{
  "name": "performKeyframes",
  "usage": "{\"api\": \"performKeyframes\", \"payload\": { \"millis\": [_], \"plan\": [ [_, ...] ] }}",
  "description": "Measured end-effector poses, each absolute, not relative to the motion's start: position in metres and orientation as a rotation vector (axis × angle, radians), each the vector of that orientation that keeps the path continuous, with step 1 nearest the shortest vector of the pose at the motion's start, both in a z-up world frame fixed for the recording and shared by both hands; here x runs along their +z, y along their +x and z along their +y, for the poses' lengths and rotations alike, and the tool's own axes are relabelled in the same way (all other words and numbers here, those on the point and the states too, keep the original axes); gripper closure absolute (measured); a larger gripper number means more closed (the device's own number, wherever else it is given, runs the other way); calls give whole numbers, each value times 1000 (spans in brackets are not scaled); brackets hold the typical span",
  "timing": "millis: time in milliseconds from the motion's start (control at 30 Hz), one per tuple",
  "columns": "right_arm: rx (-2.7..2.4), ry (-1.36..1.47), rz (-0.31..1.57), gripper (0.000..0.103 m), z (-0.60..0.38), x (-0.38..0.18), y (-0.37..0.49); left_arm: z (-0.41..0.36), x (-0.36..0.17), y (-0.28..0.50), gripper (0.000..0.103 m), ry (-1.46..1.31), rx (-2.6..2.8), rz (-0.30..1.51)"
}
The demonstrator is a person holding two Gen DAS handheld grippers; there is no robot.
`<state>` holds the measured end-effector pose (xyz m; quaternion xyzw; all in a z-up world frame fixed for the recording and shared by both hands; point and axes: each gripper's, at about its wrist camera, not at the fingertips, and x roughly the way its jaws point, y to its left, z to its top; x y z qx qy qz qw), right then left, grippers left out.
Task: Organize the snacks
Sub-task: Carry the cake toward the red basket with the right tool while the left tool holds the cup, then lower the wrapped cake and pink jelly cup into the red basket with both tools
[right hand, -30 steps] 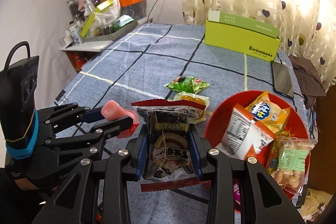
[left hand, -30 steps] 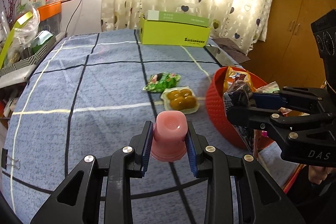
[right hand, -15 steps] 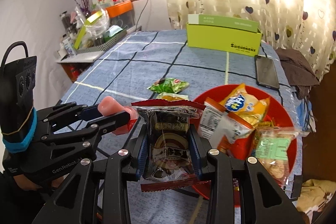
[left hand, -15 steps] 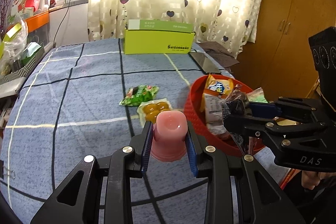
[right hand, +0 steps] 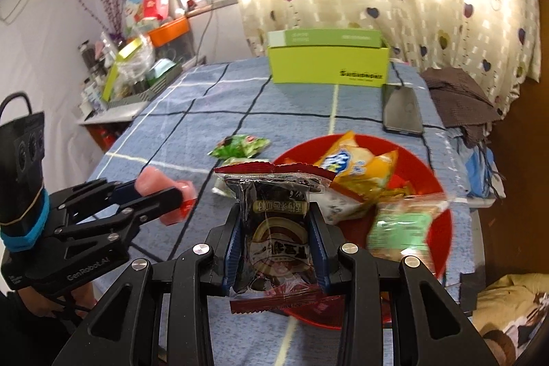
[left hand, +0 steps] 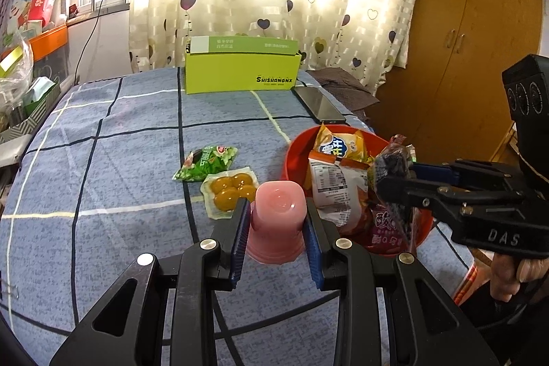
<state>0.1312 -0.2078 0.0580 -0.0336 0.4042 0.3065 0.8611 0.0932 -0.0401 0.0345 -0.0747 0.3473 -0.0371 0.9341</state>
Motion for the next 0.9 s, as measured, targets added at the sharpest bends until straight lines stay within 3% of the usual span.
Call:
{"api": "performKeyframes", "payload": {
  "millis": [900],
  "plan": [
    [539, -44, 968, 69, -226, 23, 165, -55, 33, 102, 71, -151, -130, 727]
  ]
}}
